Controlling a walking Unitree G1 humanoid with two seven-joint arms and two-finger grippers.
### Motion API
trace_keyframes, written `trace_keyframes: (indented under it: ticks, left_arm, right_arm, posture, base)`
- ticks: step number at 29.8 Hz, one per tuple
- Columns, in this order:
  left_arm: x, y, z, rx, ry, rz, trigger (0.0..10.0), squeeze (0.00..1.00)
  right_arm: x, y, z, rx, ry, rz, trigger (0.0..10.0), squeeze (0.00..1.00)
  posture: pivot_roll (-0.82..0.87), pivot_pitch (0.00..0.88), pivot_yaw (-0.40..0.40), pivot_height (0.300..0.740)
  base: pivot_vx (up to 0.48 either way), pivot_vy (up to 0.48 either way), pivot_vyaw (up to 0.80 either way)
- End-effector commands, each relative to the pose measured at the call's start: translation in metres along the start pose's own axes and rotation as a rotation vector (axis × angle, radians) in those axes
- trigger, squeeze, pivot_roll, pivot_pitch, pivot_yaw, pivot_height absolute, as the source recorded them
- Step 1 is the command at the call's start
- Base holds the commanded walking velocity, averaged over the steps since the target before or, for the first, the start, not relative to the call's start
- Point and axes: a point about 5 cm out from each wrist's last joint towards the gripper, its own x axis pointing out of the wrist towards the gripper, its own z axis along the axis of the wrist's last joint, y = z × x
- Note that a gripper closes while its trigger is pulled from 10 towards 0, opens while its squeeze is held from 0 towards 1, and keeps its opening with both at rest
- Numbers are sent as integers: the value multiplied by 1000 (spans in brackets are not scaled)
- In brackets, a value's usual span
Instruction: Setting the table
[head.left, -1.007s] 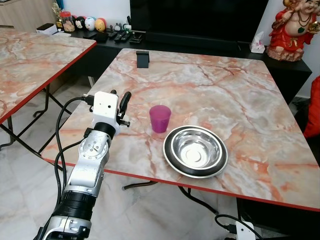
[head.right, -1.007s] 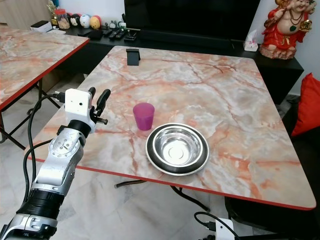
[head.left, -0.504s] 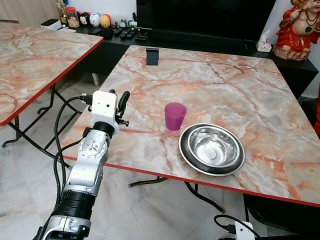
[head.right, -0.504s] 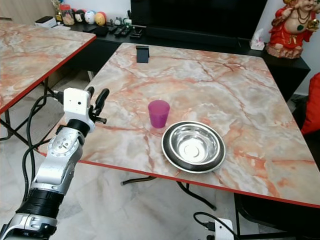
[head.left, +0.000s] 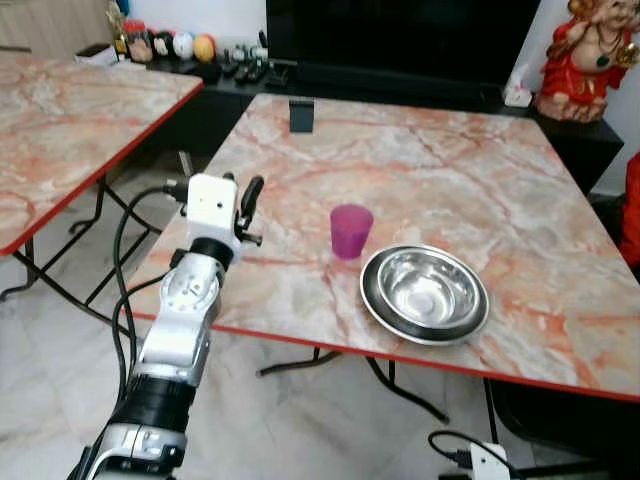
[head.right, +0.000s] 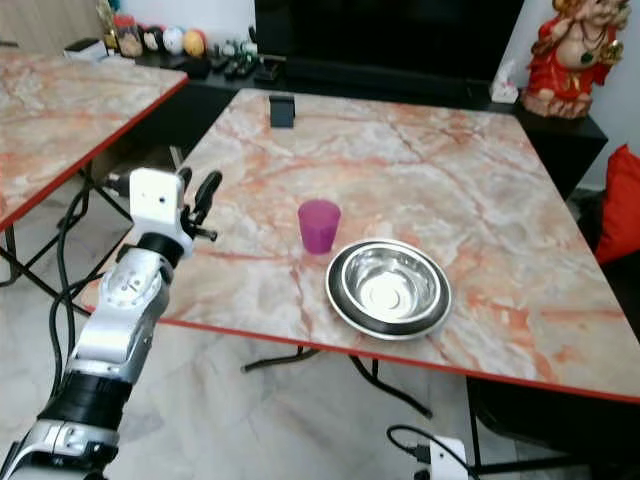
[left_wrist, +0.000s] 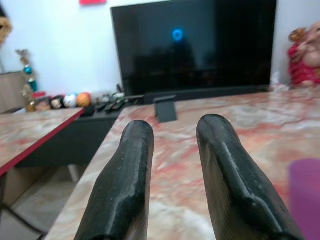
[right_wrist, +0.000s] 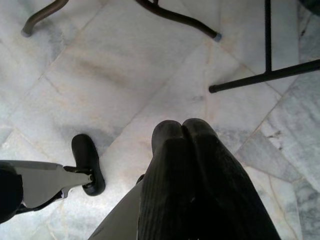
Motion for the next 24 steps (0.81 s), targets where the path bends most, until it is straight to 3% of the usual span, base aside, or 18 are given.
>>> trace_keyframes:
  ticks: [1,24]
  left_arm:
    - [2,0,2,6,-5,-4,10000,0]
    - [4,-5,3,-4,-6,-15,10000,0]
  right_arm:
    - [0,-1,-2,1,10,-4,10000,0]
    - [0,0,-1,2,8,-4,10000,0]
  posture:
    - [45,0,-15,740]
    - [47,0,-11,740]
  base:
    - [0,319,0]
    - [0,318,0]
